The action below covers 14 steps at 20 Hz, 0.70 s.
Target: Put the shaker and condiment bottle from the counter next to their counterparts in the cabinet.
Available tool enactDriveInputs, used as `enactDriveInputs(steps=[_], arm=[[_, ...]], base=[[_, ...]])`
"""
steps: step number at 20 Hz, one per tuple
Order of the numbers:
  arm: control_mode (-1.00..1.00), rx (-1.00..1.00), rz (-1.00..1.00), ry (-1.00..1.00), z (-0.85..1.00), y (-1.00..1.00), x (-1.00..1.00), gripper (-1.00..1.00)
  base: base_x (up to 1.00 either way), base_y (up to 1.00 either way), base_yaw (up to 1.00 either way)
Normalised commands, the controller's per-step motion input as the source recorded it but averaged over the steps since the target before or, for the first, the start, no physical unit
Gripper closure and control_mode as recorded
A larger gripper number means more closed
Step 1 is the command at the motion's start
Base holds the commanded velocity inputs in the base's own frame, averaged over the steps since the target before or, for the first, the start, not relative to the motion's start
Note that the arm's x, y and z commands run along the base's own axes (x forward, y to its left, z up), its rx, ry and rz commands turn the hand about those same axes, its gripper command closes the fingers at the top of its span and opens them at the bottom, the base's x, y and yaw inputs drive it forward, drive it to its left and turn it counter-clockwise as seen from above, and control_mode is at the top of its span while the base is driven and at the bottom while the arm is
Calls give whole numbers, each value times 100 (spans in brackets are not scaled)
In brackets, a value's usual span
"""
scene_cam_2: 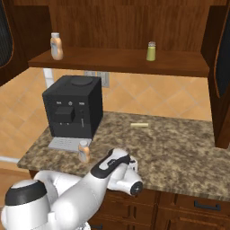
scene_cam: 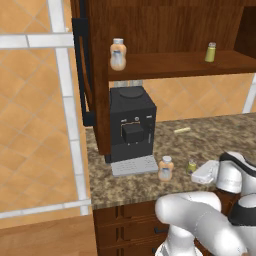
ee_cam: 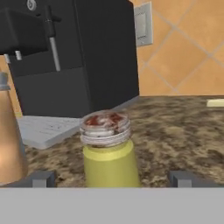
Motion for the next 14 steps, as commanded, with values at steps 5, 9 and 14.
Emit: enactDriveInputs(steps=[5,9,14], arm=[[-100,8,1,0,-10,0,31,-100],[-100,7,2,0,-25,0,23,100],[-100,1,0,0,-7,0,3,100]], base=[[0,0,0],[0,0,0],[0,0,0]])
